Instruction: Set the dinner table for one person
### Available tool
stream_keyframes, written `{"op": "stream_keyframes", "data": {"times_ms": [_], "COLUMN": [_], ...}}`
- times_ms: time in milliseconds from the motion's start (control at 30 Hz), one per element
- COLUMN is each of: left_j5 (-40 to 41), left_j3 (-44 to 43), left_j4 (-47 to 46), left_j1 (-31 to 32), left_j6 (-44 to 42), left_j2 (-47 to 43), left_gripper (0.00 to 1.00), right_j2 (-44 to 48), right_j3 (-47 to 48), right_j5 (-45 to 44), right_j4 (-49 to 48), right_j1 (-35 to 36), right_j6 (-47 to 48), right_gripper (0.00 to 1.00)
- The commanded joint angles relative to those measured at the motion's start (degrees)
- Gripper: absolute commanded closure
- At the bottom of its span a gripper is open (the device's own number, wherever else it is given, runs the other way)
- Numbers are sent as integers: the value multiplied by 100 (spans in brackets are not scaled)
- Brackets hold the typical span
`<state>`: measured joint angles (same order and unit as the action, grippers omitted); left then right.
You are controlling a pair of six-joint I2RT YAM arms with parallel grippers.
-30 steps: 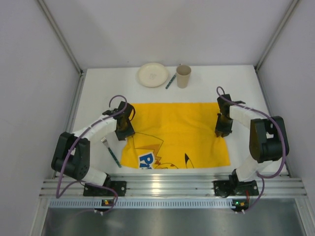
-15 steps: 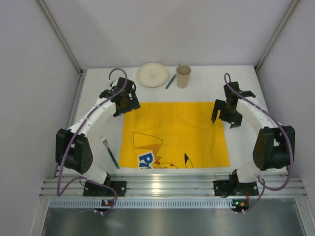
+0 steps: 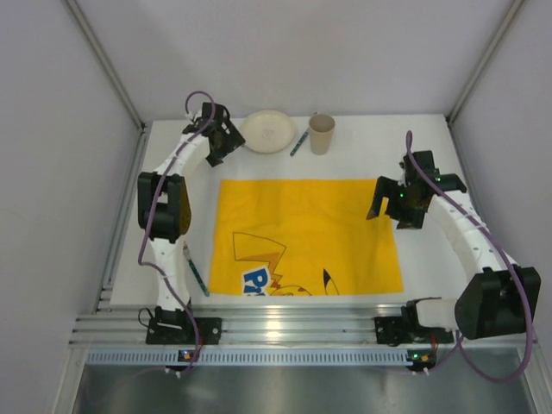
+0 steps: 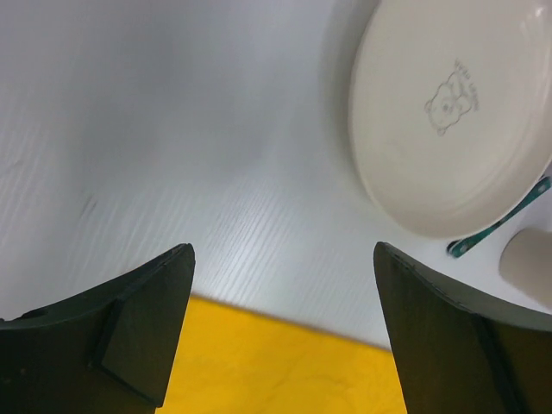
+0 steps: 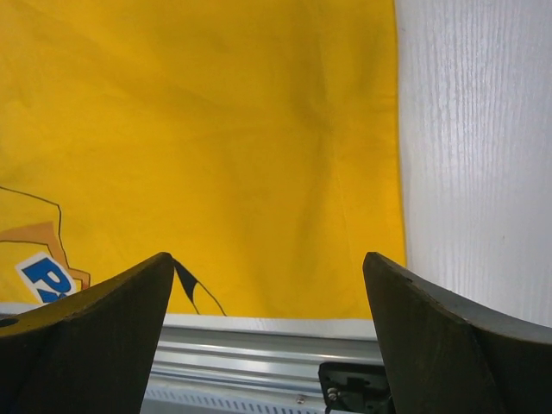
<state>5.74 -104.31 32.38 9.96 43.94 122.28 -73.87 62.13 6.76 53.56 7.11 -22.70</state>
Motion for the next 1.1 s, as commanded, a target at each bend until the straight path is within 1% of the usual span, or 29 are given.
{"op": "stream_keyframes", "data": {"times_ms": [0,33,100,167,233,333,400,500,600,633,667,733,767,833,867,900,1067], "left_j5": [-660,-801,-1091,-1215,-1250,-1180,-1154,-1320,-1645,-1707,-1795,-1874,-1935,-1954,-1971,-1989,-2172], "left_j3": [-957,-1394,-1714,-2004,-2389,-2751,-2761,-2735,-2735,-2743,-2735,-2682,-2665,-2481,-2376,-2140,-1619], "left_j4": [-627,-645,-812,-1065,-1050,-857,-856,-996,-1102,-1102,-1102,-1120,-1111,-1120,-1172,-1199,-1287], "left_j1": [-55,-73,-99,-99,-99,-99,-99,-99,-99,-99,-99,-108,-125,-160,-230,-266,-521], "left_j6": [281,299,439,571,659,729,791,835,835,809,791,721,695,677,677,677,344], "left_j2": [540,917,1288,1684,1965,2414,2546,2721,2871,2880,2881,2837,2793,2583,2477,2354,1354], "left_gripper": [10,10,10,10,9,10,13,24,50,65,70,76,83,90,97,100,100], "right_j2": [171,162,101,39,-57,-180,-225,-409,-602,-725,-787,-875,-901,-945,-954,-963,-867], "right_j3": [-8,1,62,115,194,308,396,432,467,502,598,695,791,862,906,915,898], "right_j5": [-70,-96,-157,-289,-403,-509,-536,-518,-431,-387,-386,-378,-395,-387,-369,-351,-202], "right_j4": [102,111,163,207,304,418,480,463,436,436,462,480,480,489,480,462,375], "right_j1": [62,53,53,62,53,53,62,53,53,53,53,53,62,53,53,53,53], "right_j6": [29,-6,-15,-24,-33,-50,-50,-24,20,72,99,195,222,283,292,318,380], "right_gripper": [8,8,8,8,9,9,8,8,9,9,9,9,9,9,9,9,9]}}
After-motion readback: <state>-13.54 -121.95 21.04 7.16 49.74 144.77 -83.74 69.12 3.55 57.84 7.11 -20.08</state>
